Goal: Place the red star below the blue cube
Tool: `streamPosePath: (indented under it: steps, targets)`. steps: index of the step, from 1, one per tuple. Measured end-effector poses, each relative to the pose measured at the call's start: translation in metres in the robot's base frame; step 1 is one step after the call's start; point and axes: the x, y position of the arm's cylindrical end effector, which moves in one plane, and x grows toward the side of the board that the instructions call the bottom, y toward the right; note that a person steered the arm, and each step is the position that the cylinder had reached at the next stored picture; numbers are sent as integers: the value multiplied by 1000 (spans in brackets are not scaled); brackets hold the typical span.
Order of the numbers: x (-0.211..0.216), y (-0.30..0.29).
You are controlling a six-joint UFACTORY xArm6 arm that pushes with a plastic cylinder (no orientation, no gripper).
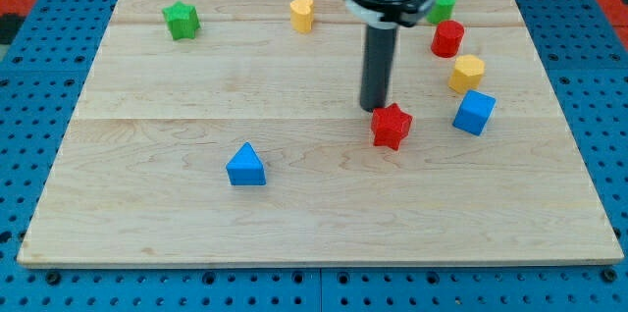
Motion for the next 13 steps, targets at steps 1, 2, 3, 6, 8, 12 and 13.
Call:
streamPosePath:
  steps: [1, 2, 3, 6, 8, 12, 13]
  targets:
    - [28, 27]
    - [-6, -33]
    - [18, -67]
    - [54, 46]
    - [103, 30]
    - [108, 125]
    - [108, 155]
